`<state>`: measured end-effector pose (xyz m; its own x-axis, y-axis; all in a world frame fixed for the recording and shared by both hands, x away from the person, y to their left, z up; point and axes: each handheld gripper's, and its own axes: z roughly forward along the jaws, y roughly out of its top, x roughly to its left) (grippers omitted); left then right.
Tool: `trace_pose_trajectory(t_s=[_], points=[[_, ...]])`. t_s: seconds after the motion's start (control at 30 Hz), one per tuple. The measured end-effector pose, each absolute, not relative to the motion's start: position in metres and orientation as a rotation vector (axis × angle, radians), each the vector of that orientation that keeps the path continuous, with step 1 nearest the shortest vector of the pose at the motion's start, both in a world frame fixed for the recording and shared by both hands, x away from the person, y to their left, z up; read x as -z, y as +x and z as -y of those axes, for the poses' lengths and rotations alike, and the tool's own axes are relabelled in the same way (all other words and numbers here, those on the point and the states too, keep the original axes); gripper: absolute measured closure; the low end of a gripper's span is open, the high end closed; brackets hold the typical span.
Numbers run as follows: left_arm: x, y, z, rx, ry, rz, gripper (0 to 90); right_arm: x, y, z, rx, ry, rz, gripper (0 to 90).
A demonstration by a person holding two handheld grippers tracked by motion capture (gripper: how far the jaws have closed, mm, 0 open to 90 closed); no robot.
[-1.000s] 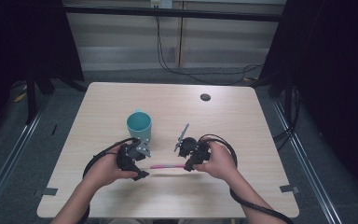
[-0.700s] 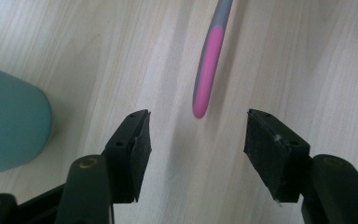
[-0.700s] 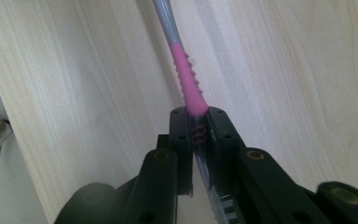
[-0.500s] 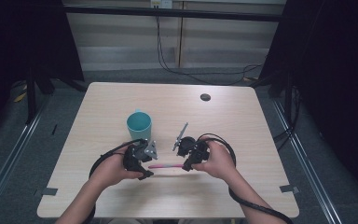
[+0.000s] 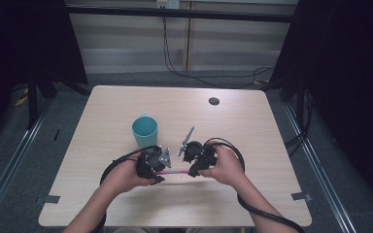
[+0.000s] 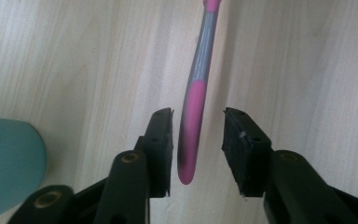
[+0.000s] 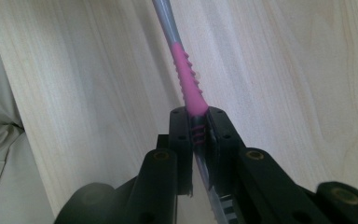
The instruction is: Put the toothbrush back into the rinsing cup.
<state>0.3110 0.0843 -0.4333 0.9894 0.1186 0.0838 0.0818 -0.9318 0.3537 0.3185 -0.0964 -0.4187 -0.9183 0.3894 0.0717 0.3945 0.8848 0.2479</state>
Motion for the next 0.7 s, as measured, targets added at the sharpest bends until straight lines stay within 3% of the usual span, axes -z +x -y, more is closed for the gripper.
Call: trace_pose_trajectory(t_s=[0.13,0.23,0.7], points=[[0.4350,0.3118,-0.0841,-0.162,2.782,-0.138,70.2,0.4191,0.3180,0.0968,0.408,-0.642,3.032,82.0],[0.4362,0.3120,-0.0855,-0.178,2.775,-0.159,78.8,0.4176,0.3170,0.0967,0.427,-0.637,3.024,82.0],[0.4372,0.3069,-0.0829,-0.168,2.812,-0.163,81.3,0.4189,0.3173,0.0950,0.442,-0.599,3.054,80.4]])
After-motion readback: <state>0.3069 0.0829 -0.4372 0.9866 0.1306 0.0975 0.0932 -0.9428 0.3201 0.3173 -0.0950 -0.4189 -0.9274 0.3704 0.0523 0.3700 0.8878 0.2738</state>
